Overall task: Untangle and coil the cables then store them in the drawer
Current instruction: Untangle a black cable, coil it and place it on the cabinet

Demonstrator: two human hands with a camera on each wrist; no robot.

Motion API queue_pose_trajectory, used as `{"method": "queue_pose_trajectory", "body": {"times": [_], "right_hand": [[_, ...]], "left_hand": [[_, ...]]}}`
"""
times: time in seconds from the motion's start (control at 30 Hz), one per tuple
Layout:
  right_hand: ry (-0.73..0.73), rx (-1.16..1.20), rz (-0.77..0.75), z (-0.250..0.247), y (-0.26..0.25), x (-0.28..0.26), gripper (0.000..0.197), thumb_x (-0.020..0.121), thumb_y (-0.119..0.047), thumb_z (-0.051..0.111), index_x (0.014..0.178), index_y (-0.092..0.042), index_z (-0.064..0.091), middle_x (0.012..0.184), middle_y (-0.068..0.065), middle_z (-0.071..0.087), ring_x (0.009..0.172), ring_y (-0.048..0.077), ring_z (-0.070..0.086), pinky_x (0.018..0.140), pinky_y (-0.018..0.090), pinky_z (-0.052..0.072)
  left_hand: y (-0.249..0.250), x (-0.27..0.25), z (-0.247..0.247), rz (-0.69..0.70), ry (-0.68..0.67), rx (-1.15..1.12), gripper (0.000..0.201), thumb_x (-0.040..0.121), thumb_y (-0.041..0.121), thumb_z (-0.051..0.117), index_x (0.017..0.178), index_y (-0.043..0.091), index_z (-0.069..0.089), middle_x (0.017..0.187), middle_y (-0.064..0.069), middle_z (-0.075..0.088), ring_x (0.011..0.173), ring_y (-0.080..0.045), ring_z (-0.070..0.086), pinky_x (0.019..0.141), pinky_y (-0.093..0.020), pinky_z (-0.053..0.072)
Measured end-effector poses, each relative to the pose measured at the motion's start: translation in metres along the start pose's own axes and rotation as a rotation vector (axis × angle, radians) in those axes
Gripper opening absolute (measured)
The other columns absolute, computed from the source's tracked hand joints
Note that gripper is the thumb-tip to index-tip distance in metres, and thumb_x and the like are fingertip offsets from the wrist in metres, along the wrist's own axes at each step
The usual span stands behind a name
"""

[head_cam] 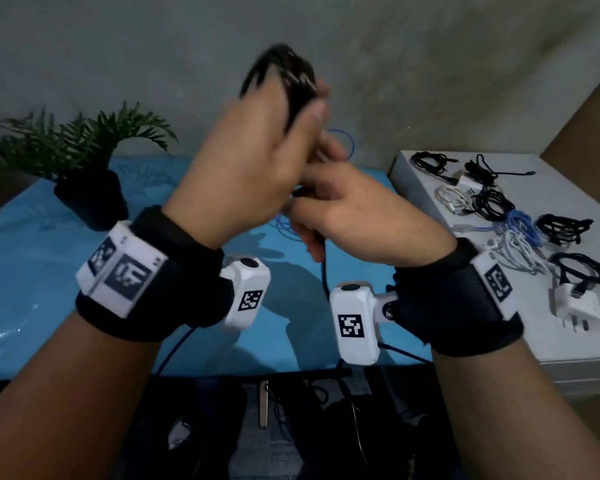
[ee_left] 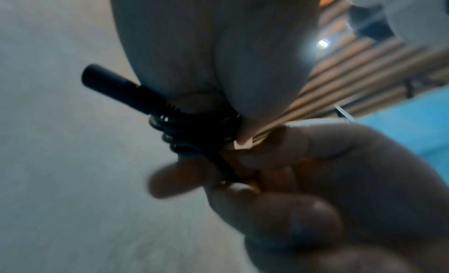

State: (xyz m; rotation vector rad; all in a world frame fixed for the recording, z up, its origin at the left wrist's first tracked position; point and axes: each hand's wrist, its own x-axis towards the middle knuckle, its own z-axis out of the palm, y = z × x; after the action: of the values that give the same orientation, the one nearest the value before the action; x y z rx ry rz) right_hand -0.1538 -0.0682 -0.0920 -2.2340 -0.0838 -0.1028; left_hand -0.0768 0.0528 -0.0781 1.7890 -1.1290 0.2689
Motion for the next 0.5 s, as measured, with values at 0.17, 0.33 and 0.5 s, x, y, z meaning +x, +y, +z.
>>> {"method": "queue_pose_trajectory", "body": {"times": [0.17, 0.33, 0.5], "right_hand": [[-0.001, -0.075, 0.079, -0.013, -0.001, -0.005, 0.027, 0.091, -0.009, 0.052, 0.066, -0.01, 0.061, 0.063, 0.007, 0.063, 0.052, 0.01, 0.054, 0.057, 0.034, 0.05], [0.01, 0.004, 0.099, -0.007, 0.013, 0.004, 0.031, 0.082, -0.028, 0.058, 0.092, 0.0, 0.068, 0.062, -0.001, 0.064, 0.061, 0.021, 0.06, 0.067, 0.047, 0.057], [-0.032, 0.101, 0.06, -0.01, 0.018, 0.003, 0.009, 0.1, -0.008, 0.059, 0.091, -0.007, 0.059, 0.069, 0.006, 0.056, 0.055, 0.012, 0.049, 0.054, 0.033, 0.054]], "left_hand": [[-0.004, 0.0, 0.003, -0.045, -0.194, 0.417, 0.033, 0.105, 0.034, 0.041, 0.08, 0.013, 0.049, 0.068, -0.003, 0.054, 0.063, -0.027, 0.048, 0.064, -0.035, 0.028], [-0.015, 0.006, -0.002, -0.168, -0.245, 0.545, 0.036, 0.104, 0.028, 0.042, 0.07, 0.018, 0.035, 0.064, -0.002, 0.048, 0.059, -0.021, 0.043, 0.062, -0.035, 0.027], [-0.026, 0.005, -0.011, -0.281, -0.429, 0.499, 0.034, 0.099, 0.028, 0.049, 0.068, 0.015, 0.047, 0.06, 0.0, 0.056, 0.058, -0.019, 0.051, 0.054, -0.037, 0.03]]}}
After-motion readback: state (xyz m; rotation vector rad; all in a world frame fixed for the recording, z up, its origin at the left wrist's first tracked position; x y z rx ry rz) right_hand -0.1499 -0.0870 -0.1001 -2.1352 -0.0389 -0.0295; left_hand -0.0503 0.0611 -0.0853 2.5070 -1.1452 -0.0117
